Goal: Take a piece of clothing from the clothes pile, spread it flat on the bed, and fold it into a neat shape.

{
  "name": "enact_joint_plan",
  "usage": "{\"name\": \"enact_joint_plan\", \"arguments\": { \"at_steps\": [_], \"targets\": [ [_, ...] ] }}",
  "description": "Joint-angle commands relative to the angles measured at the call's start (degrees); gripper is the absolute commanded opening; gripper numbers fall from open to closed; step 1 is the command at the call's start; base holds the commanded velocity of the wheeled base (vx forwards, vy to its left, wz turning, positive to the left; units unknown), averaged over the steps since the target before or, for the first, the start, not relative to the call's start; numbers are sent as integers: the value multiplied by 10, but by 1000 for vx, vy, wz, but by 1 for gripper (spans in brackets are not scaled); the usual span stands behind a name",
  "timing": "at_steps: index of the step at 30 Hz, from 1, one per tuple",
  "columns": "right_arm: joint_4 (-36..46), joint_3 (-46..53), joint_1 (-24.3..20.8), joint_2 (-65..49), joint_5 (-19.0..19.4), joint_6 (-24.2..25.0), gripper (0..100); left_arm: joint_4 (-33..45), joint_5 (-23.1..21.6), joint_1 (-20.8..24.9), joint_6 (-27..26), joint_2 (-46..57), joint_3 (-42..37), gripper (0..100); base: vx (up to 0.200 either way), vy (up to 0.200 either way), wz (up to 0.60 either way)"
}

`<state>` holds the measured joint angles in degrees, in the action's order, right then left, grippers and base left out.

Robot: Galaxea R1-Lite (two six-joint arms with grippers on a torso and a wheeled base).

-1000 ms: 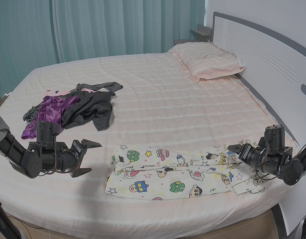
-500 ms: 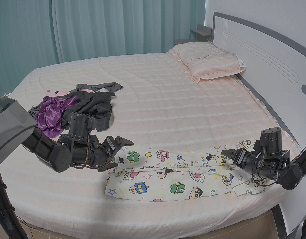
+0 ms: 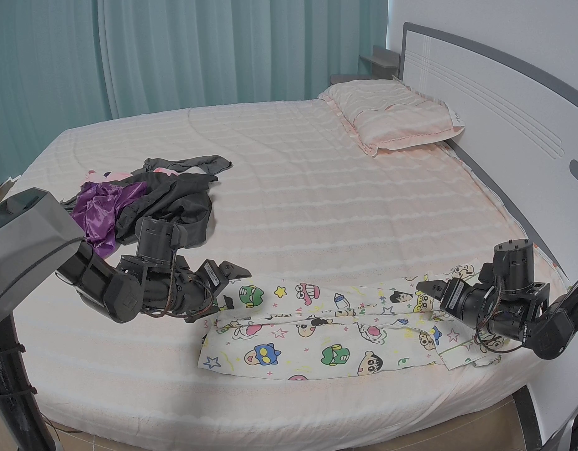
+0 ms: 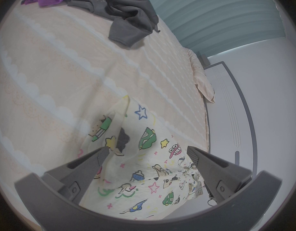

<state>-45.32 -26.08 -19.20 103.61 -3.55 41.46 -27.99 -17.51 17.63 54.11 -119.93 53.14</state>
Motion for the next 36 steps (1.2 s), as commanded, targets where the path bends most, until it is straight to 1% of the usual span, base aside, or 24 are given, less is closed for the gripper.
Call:
{"name": "enact_joint_plan", "arguments": {
  "at_steps": [1, 3, 10, 21, 22, 30, 36],
  "targets": [
    [0, 1, -4, 1, -1, 0, 100, 0, 1, -6, 0, -5, 14, 100, 0, 0, 0],
    [1, 1, -4, 1, -1, 0, 100, 0, 1, -6, 0, -6, 18, 100, 0, 0, 0],
    [0, 1, -4, 2, -1, 0, 100, -1, 28, -3, -10, -48, 53, 100, 0, 0, 0],
    [0, 4, -4, 7, -1, 0, 100, 0, 30, -4, -7, -86, 86, 100, 0, 0, 0],
    [0, 4, -4, 11, -1, 0, 100, 0, 30, -4, -7, -86, 86, 0, 0, 0, 0],
    [0, 4, -4, 13, -1, 0, 100, 0, 30, -7, -6, -75, 78, 0, 0, 0, 0],
    [0, 4, -6, 13, -1, 0, 100, 1, 30, -23, -6, -60, 77, 0, 0, 0, 0]
  ]
}}
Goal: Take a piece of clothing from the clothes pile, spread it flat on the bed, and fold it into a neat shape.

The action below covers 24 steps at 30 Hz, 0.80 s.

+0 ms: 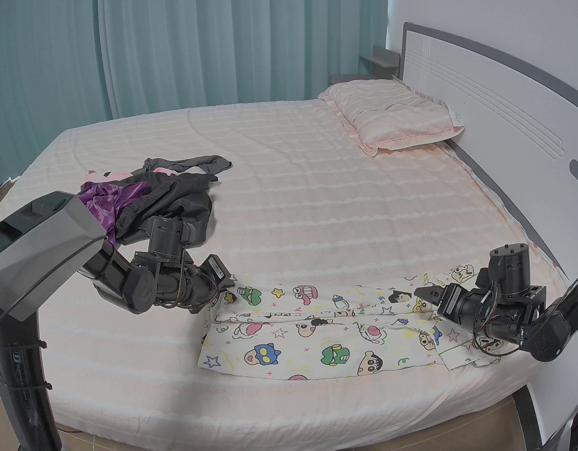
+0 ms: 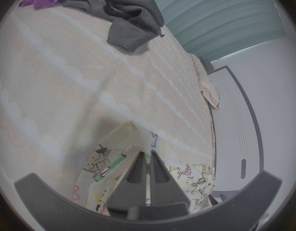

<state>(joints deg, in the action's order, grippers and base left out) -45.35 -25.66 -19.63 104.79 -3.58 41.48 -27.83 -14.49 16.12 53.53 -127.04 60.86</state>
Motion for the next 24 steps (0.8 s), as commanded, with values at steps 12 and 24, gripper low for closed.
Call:
{"name": "enact_joint_plan", "arguments": {
  "at_steps": [12, 24],
  "targets": [
    [0, 0, -1, 3, 0, 0, 100, 1, -1, -19, 0, 14, 8, 0, 0, 0, 0],
    [0, -12, 61, 5, 1, -4, 100, 1, 0, -19, 2, -10, 20, 100, 0, 0, 0]
  ]
}}
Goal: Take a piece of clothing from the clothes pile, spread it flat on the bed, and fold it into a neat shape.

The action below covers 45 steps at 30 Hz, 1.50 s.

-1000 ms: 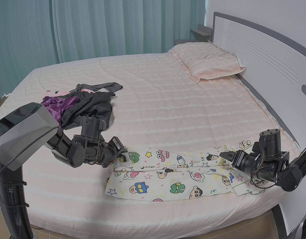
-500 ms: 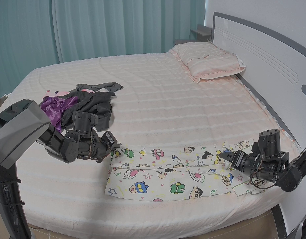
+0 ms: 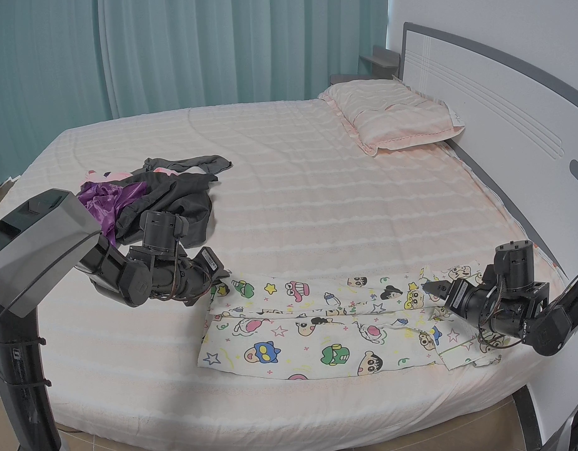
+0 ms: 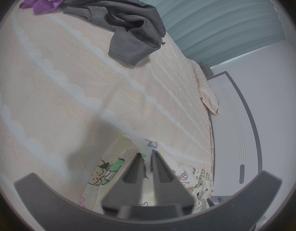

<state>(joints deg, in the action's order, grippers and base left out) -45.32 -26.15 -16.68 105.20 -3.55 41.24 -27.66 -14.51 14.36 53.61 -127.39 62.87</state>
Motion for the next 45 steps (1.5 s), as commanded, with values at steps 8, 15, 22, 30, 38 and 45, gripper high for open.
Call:
{"name": "enact_joint_plan", "arguments": {
  "at_steps": [8, 15, 22, 30, 38, 45],
  "targets": [
    [1, -28, 80, 41, 3, -4, 100, 1, 0, -6, 5, -1, -17, 100, 0, 0, 0],
    [1, -39, 104, 78, 4, -7, 100, -6, -10, -13, 4, 39, -78, 100, 0, 0, 0],
    [0, -65, 136, 112, 6, -3, 100, -8, -29, -13, 6, 78, -134, 100, 0, 0, 0],
    [0, -83, 140, 145, 14, 2, 100, -44, -41, -11, 8, 87, -182, 100, 0, 0, 0],
    [0, -112, 140, 171, 16, 52, 100, -77, -43, -12, 36, 80, -191, 100, 0, 0, 0],
    [-10, -125, 148, 181, 8, 72, 0, -84, -42, -12, 36, 79, -192, 100, 0, 0, 0]
  ]
}}
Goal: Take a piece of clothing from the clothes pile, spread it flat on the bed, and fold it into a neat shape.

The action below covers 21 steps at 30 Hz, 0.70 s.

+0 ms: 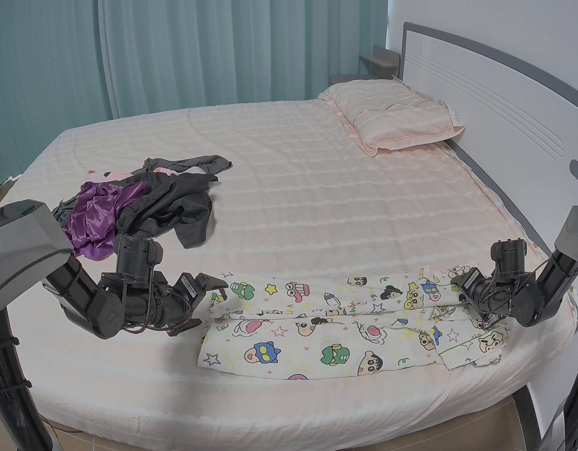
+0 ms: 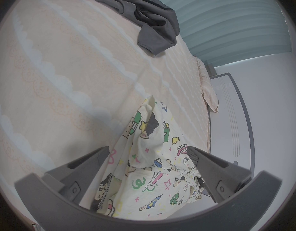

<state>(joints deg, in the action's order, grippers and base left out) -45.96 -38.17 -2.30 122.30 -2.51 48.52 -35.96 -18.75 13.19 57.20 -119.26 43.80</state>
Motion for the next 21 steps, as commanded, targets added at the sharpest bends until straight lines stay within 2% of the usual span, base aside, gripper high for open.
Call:
{"name": "enact_joint_plan", "arguments": {
  "at_steps": [1, 10, 19, 20, 21],
  "targets": [
    [-4, -5, 6, 9, -3, -1, 0, 0, 0, 0, 0, -1, -1, 100, 0, 0, 0],
    [2, -2, 17, -9, -12, -7, 0, -1, 1, 0, 0, -3, -4, 100, 0, 0, 0],
    [17, 13, 24, -26, -12, -47, 0, -1, 2, 0, -2, -2, -4, 100, 0, 0, 0],
    [17, 13, 24, -24, -12, -48, 100, -1, 2, 0, -3, -2, -3, 100, 0, 0, 0],
    [17, 13, 24, -23, -12, -48, 100, -1, 3, 0, -4, -3, -3, 100, 0, 0, 0]
  ]
}}
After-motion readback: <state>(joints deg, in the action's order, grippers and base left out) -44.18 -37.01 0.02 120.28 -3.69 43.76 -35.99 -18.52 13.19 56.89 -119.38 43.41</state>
